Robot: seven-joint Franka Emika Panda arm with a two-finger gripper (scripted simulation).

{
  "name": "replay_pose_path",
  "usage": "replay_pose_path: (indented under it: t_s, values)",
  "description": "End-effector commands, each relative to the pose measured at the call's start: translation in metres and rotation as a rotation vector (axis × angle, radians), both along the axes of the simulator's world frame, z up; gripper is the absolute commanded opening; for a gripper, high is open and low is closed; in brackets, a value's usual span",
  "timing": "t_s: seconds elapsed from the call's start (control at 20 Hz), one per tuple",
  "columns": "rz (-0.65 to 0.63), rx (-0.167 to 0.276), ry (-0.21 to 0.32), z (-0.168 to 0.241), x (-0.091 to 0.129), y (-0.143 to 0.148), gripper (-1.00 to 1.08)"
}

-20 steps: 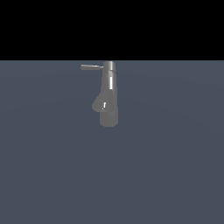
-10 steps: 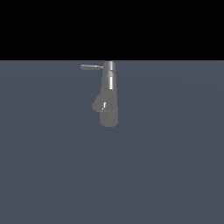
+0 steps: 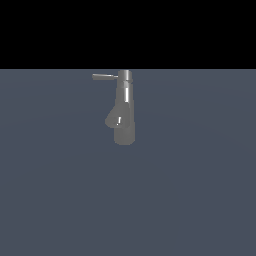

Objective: Turn on the faucet by rotating a designated handle.

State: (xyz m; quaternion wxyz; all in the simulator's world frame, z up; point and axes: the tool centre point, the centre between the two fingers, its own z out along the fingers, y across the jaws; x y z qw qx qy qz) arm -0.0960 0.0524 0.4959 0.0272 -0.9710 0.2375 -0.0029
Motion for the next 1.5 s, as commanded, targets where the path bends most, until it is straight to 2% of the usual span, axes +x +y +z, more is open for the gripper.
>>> replay_pose_path:
  t_s: [0.0,0.7,1.45]
  values:
    - [-0.065,0.005,0.008,-0.005,0.019,0.003,-1.00]
    - [-0.423,0.012,0.055,-0.056,0.120,0.019,-1.00]
    - [-0.803,-0.008,0.095,-0.147,0.212,0.040,-1.00]
